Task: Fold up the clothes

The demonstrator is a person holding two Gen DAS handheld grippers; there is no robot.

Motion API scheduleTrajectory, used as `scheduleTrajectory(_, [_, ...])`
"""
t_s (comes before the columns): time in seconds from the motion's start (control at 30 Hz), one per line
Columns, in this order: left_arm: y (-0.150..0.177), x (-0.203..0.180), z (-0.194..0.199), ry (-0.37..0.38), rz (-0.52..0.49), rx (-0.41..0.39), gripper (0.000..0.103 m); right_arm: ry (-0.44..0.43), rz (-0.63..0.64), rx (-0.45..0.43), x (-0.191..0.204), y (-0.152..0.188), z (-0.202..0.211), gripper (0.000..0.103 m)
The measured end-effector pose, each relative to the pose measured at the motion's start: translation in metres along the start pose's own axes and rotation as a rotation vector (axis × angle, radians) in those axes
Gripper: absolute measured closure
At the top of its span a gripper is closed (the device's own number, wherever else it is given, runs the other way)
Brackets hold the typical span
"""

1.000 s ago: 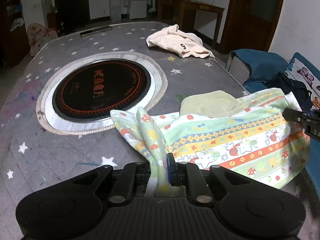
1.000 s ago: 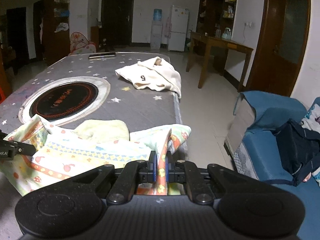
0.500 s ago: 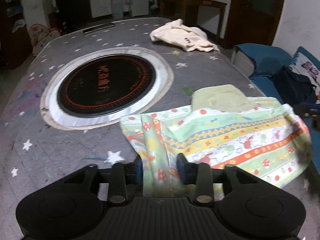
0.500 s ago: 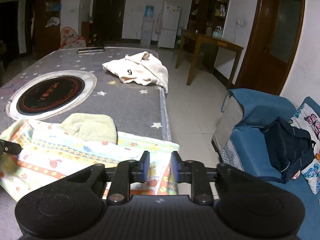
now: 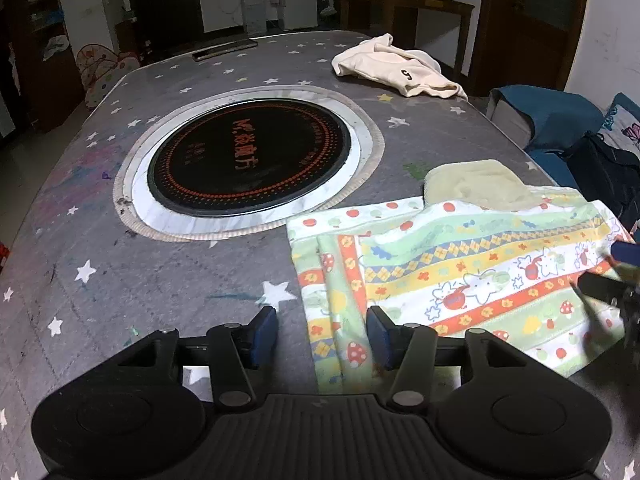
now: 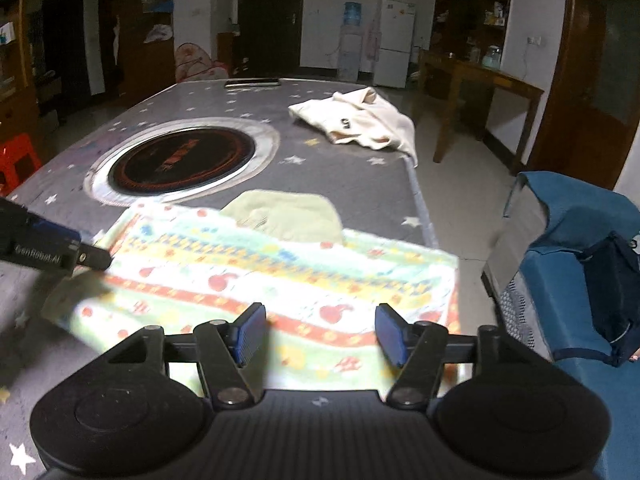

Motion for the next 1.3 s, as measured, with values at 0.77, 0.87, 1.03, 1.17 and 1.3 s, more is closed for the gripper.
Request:
scheduleTrajectory(0.77, [0.040,-0.011,0.055,0.043,-0.024,-0.059,0.013,-0.002,-0.073,-0.037,0.022,0.033,0.041,0.001])
scheduleTrajectory(0.87, [0.048,-0.015,0.061,0.049,-0.029,-0.065,0.008,0.003,-0.080,-0.042,0.024,0.037,0.047,0.000])
scheduleTrajectory(1.03, [0.061,-0.018,0.070,0.053,-0.031,-0.071,0.003,0.009,-0.097,-0.040,0.028,0.046,0.057,0.000])
scheduleTrajectory(1.17, [0.072,-0.021,0.076,0.070,-0.031,-0.068,0.000,0.017,-0.106,-0.047,0.031,0.053,0.063,0.000])
scheduleTrajectory(1.3, [0.084,-0.027,0.079,0.074,-0.040,-0.057,0.000,-0.002,-0.099,-0.049,0.038,0.061,0.068,0.000])
Point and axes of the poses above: each gripper's, at about its wrist camera, not at the fingertips, and z roughly against the way its jaws point, x to its left, y to its underside, the point moved 8 cm from there along -z, roughly the way its jaws point, and after that the axes turned 4 degrees about -y, right-handed, at the moved point
